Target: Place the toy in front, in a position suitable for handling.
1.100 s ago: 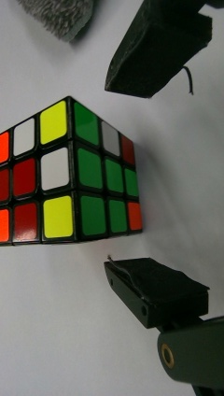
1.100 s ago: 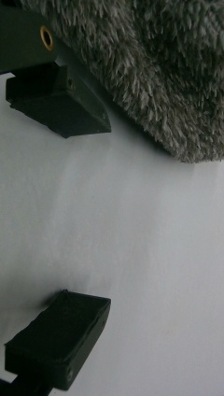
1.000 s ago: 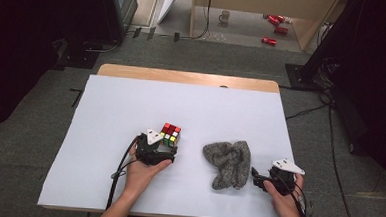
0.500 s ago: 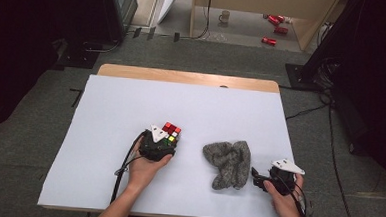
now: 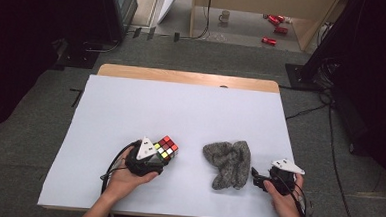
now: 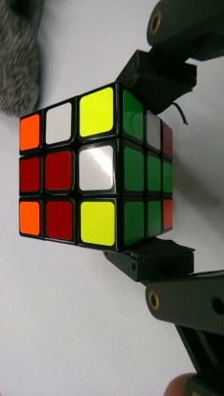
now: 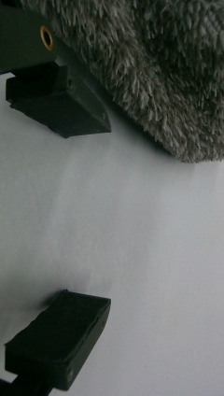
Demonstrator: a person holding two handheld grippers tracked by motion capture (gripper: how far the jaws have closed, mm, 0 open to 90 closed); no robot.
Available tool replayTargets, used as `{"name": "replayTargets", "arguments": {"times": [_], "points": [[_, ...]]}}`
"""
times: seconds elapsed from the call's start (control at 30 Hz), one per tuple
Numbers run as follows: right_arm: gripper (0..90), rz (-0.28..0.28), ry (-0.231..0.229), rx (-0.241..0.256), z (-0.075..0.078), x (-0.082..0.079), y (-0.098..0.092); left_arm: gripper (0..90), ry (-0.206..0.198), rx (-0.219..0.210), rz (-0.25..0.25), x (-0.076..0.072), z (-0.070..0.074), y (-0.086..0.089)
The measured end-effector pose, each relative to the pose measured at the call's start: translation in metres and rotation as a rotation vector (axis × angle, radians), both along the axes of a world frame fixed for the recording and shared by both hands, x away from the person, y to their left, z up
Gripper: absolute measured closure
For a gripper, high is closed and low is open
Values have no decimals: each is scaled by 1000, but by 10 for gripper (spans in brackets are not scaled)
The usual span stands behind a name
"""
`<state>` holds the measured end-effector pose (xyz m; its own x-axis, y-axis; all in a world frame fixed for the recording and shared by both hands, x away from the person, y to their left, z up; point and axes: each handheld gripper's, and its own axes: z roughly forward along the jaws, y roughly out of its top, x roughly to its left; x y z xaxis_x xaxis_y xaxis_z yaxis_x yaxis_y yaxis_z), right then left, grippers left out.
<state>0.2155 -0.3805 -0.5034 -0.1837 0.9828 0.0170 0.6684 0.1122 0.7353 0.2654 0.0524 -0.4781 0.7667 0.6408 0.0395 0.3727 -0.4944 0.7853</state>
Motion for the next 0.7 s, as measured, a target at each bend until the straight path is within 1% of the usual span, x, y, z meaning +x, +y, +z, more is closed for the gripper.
{"name": "replayTargets", "arguments": {"times": [0.03,0.07,0.1,0.13,0.17,0.27,0.3,0.33,0.37,0.47,0.5,0.53,0.57,0.6,0.63,0.67,0.7], "points": [[136,0,0,0,0,0,0,346,9,-7,-15,-3,1,5],[136,0,0,0,0,0,0,345,9,-7,-15,-3,1,5],[136,0,1,0,0,0,0,346,22,-25,-41,-8,2,14],[136,0,1,0,0,0,0,345,22,-25,-41,-8,2,14],[136,0,1,0,0,0,0,345,27,-24,-52,-12,2,19],[136,0,1,0,0,0,0,345,33,-15,-58,-14,0,22],[136,0,0,0,0,0,0,345,45,-12,-61,-13,-3,25],[136,-1,1,0,0,0,0,345,45,-12,-61,-13,-3,25],[136,0,0,-1,0,0,0,344,58,-14,-59,-12,-6,26],[136,-1,1,0,0,0,0,343,59,-11,-53,-12,-10,27],[136,0,0,-1,0,0,0,342,72,-22,-51,-11,-11,28],[136,0,0,-1,0,0,0,338,72,-22,-51,-11,-11,28],[135,0,1,0,0,0,0,317,102,-19,-53,-10,-12,28],[136,0,0,-1,0,0,0,285,103,-13,-33,-10,-13,28],[136,0,0,-1,0,0,0,241,108,-18,-17,-9,-13,28],[136,0,0,-1,0,0,0,195,108,-18,-17,-9,-13,28],[136,0,1,-1,0,0,0,171,107,-32,-4,-8,-12,27]]}}
